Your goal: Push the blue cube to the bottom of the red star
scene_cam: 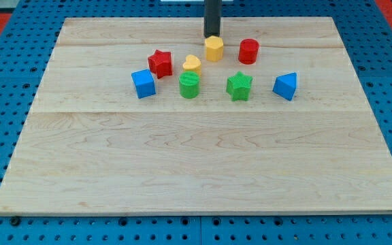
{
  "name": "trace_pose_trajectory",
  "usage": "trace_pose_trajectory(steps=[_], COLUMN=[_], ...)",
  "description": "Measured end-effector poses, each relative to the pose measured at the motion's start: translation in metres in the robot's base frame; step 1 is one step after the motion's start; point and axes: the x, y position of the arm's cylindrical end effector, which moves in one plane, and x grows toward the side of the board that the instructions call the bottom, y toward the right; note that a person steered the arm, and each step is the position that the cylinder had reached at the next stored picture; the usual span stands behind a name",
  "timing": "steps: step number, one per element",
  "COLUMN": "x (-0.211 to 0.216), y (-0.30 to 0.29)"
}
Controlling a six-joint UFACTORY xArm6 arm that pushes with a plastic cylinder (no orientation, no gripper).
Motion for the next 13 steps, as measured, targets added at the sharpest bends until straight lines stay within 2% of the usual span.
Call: trace_pose_trajectory(steps=[1, 2, 3, 4, 5, 6, 7, 9, 11, 12, 13], x=[0.000, -0.047, -0.022, 0.014, 0.032, 0.055, 0.119, 0.148, 0.112, 0.125, 0.148], y=[-0.005, 0.072, 0.096, 0.070, 0.070, 0.180, 0.222, 0.175, 0.091, 0.108, 0.088])
